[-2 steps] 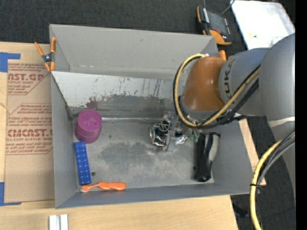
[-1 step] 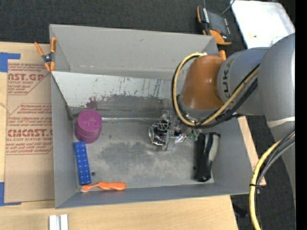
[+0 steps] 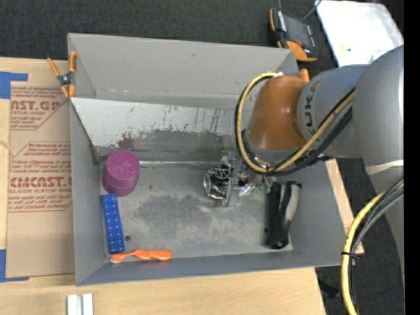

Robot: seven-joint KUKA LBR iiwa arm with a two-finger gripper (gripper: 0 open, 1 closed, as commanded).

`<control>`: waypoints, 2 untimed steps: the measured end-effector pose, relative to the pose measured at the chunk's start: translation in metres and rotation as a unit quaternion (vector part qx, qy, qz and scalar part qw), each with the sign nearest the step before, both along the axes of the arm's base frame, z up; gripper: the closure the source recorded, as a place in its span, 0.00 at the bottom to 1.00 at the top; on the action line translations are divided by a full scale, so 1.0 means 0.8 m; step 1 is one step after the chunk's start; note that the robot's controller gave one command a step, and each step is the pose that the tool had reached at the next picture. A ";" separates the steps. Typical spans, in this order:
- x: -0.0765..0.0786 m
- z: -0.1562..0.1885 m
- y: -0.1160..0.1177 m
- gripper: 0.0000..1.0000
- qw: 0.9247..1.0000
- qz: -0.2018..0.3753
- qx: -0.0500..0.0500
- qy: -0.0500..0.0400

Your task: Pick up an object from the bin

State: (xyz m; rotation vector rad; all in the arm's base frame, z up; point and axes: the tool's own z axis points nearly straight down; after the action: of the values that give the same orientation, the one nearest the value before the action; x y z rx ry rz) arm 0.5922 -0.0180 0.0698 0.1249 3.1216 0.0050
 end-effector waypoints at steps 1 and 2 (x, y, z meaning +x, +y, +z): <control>0.001 0.000 -0.013 1.00 0.999 -0.055 0.002 0.000; -0.001 0.000 -0.027 1.00 0.996 -0.093 0.002 0.000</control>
Offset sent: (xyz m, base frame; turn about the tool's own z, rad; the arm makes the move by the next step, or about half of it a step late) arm -0.0050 -0.0099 0.0002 0.2120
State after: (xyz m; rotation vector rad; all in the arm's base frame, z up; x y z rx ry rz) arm 0.5913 -0.0393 0.0696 0.4148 3.0963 0.0075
